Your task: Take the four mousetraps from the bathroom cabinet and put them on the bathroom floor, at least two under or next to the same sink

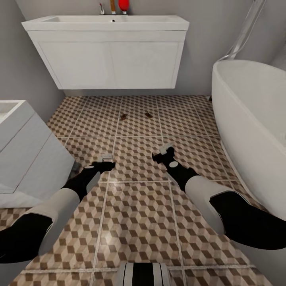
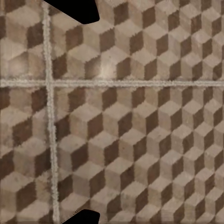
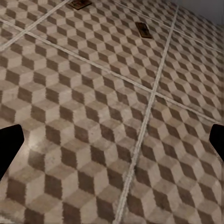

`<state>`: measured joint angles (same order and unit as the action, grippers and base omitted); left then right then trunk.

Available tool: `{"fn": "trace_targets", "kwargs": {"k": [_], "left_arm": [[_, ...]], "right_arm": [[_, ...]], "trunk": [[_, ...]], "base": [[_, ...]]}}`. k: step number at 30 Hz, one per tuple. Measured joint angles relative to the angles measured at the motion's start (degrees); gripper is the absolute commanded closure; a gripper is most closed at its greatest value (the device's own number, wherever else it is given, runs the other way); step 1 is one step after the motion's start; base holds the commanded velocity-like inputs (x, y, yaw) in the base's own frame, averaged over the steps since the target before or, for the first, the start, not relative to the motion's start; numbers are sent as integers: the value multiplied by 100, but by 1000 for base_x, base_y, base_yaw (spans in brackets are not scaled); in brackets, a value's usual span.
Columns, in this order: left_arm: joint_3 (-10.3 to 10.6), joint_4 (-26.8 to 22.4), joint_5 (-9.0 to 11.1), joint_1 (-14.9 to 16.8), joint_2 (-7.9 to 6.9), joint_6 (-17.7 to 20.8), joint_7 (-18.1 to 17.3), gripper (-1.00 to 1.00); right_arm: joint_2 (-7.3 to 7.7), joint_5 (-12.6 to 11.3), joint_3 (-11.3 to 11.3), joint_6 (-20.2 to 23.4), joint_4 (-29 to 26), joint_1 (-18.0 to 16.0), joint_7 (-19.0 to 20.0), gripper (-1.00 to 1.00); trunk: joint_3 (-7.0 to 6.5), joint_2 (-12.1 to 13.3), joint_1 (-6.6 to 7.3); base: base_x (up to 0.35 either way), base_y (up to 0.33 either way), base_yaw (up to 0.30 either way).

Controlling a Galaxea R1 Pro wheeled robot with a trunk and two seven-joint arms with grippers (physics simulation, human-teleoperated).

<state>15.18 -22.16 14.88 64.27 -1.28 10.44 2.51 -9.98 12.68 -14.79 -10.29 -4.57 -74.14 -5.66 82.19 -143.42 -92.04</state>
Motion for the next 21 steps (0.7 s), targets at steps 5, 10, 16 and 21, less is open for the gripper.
{"fn": "trace_targets", "kwargs": {"k": [5, 10, 16, 21], "left_arm": [[6, 9, 0, -5, 26, 0, -3, -100], [18, 44, 4, -33, 88, 0, -4, -100], [18, 80, 0, -59, 128, 2, -6, -100], [17, 137, 0, -90, 140, 2, -19, -100]], "right_arm": [[0, -4, 0, -44, 52, 0, 6, -100], [0, -3, -1, -60, 139, 0, 8, -100], [0, -3, -2, -101, 244, 0, 9, -100], [0, -7, -1, -221, 316, 0, 17, -100]], "trunk": [[-111, 7, 13], [-222, 13, 26], [-346, 98, 79], [-436, 298, 189]], "base": [[0, 0, 0], [0, 0, 0], [0, 0, 0], [0, 0, 0]]}}
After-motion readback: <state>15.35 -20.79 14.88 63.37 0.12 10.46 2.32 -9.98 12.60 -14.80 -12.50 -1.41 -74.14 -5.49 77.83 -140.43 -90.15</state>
